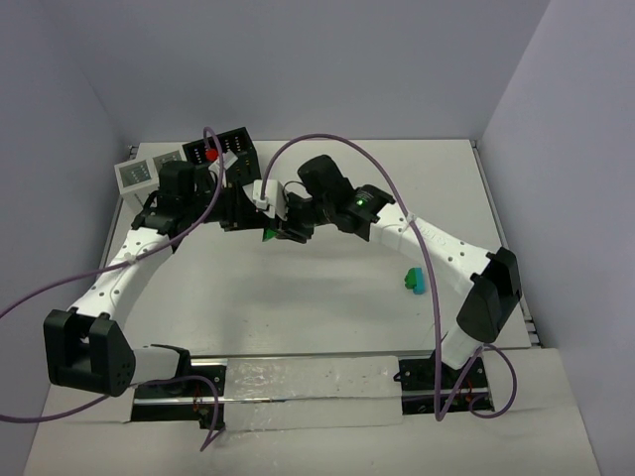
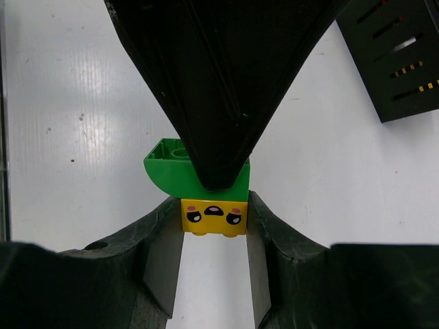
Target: Sort the legos into containers by color
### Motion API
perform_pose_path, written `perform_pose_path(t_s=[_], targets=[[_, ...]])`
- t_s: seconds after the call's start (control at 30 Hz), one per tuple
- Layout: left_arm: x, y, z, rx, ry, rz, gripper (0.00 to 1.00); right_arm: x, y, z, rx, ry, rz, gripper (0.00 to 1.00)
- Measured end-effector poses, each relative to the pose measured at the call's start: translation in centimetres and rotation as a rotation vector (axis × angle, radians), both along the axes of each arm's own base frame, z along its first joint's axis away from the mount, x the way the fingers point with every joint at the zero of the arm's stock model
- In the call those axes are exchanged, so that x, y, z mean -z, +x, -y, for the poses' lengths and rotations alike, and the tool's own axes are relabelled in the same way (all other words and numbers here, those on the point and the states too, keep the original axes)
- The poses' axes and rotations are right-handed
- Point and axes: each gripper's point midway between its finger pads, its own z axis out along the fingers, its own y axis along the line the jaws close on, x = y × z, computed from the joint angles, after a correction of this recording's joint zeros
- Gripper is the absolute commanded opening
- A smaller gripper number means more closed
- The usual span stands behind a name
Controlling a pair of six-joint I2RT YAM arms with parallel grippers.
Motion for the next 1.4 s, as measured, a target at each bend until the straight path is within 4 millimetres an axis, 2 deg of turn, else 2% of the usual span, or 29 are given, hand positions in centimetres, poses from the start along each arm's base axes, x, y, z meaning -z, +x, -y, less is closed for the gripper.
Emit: perform_pose_path(t_s=[0.07,0.13,0.17,0.37,0.47,0.53,0.73,0.87,0.93,1.03,1.13,1.27,1.4], targets=[[0.0,0.0,0.0,0.000,-0.001,-0.001,0.25,0.0,0.0,0.0,0.004,-0.003,0.003,0.00],[0.0,0.1,0.0,0.001,-0.002,-0.003,0.06,0.0,0.1,0.0,0.008,-0.006,0.006,0.00],[0.1,0.1,0.1,0.003,-0.003,-0.004,0.01,0.1,0.1,0.0,0.010,-0.007,0.007,0.00],[0.1,0.3,-0.3,0.001,0.001,0.000,0.00,0.1,0.3,0.0,0.019,-0.016,0.023,0.00],[-0.4,0.7,-1.3,-0.011,0.001,0.012,0.00,-0.3,0.7,-0.4,0.019,0.004,0.058,0.00],[-0.8,1.6,-2.7,-0.051,0.014,0.039,0.00,-0.1,1.0,-0.4,0.031,0.001,0.068,0.00],[-3.2,7.1,-11.2,-0.331,0.140,0.203,0.00,4.1,1.0,2.2,0.082,-0.104,0.007,0.00],[-5.6,10.4,-15.0,-0.474,0.260,0.353,0.00,5.7,1.4,3.6,0.119,-0.140,-0.026,0.00],[-6.0,12.3,-16.9,-0.551,0.321,0.416,0.00,5.8,1.9,4.2,0.140,-0.141,-0.035,0.00],[-5.6,15.3,-19.5,-0.649,0.399,0.475,0.00,5.8,2.6,4.9,0.172,-0.134,-0.048,0.00],[-4.3,18.2,-21.7,-0.723,0.454,0.506,0.00,5.8,3.2,5.5,0.199,-0.125,-0.066,0.00],[-2.6,21.4,-23.8,-0.790,0.501,0.551,0.00,5.8,3.6,5.9,0.216,-0.120,-0.075,0.00],[-1.2,23.6,-25.2,-0.825,0.537,0.585,0.04,5.8,3.6,5.9,0.216,-0.117,-0.079,0.00]])
